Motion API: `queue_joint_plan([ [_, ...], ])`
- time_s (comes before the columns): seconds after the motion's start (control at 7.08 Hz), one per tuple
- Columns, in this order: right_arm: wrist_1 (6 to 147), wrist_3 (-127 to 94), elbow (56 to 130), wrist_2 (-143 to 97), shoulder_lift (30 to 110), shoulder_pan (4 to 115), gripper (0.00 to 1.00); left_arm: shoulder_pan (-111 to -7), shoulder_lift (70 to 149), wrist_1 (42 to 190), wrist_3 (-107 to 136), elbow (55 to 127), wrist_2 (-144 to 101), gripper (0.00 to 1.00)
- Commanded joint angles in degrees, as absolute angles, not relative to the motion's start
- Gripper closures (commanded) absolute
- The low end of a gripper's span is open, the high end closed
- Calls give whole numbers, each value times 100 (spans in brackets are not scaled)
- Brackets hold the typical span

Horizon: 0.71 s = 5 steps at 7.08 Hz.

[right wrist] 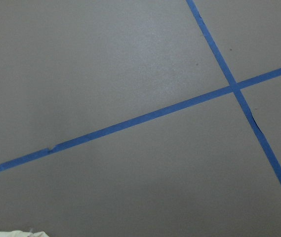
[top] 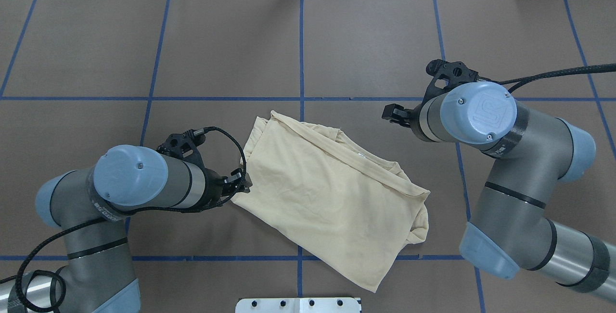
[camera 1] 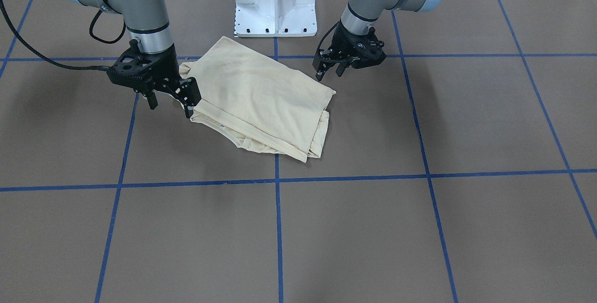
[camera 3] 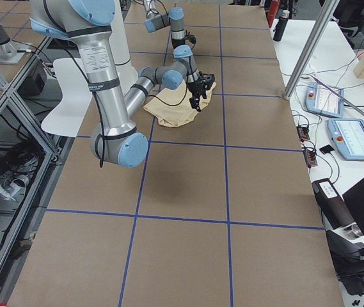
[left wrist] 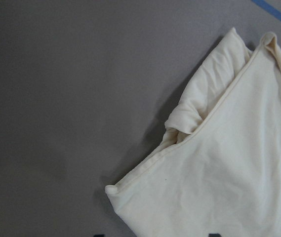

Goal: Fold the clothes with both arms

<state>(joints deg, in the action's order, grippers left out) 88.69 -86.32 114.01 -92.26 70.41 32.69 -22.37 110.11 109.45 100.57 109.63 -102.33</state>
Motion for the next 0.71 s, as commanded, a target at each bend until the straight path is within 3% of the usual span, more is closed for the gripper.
queue_joint_plan([
  [0.0,8868,-8622,11373,-9211,7040,3270,0,-2215,11030,10951,10028,10828,-10195,29],
  [0.57,8859,-8622,11294,-9211,7040,3261,0,-2206,11205,11021,9993,10328,-10073,32],
])
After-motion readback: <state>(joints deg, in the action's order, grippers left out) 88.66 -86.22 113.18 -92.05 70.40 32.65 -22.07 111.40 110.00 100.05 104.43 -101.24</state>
